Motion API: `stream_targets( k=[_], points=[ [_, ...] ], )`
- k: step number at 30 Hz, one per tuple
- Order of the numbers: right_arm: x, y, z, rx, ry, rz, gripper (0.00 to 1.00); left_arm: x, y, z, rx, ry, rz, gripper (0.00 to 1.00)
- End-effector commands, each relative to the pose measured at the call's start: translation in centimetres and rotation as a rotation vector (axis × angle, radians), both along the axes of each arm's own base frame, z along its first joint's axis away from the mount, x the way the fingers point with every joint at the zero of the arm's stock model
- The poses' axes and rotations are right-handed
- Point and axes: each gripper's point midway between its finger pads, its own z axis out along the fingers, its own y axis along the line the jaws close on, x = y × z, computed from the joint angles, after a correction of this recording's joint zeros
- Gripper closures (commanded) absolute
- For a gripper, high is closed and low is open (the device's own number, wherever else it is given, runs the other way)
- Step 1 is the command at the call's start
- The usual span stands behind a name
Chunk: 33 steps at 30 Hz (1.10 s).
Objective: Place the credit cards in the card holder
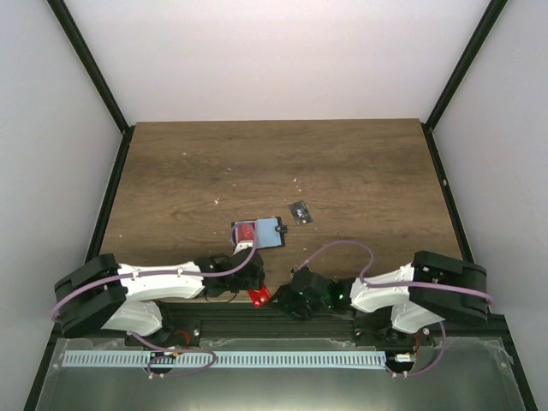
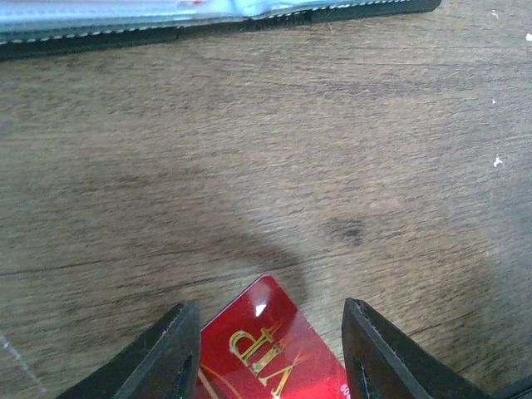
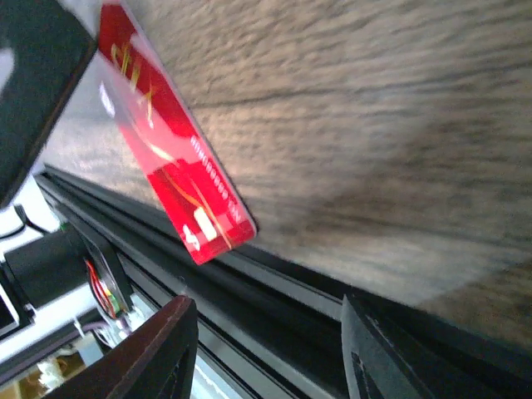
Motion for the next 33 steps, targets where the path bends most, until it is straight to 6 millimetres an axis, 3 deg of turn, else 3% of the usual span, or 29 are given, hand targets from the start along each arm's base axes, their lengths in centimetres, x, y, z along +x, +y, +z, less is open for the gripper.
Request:
stream_targets(
  k=[1,7,19,33],
  points=[
    [1.9,1.6,1.2,0.063,-0.013,-0.125,0.51,-2.8,3.5,-2.6,0.108,0.109,-0.004,0.51],
    [2.9,2.9,1.3,0.078,-0.028,-0.162,0.52,-3.0,3.9,-2.4,0.097,0.099,-0.012,0.51],
    [4.1,4.9,1.7,0.118,-0.050,-0.190,0.64,-3.9,3.5,-2.5,0.048,0.117,-0.065,0.52],
    [5.1,5.4,4.7,0.210,-0.118,-0.162,0.90,-4.4,2.2,-1.4,-0.056,0.110,-0.114,0.52]
  ],
)
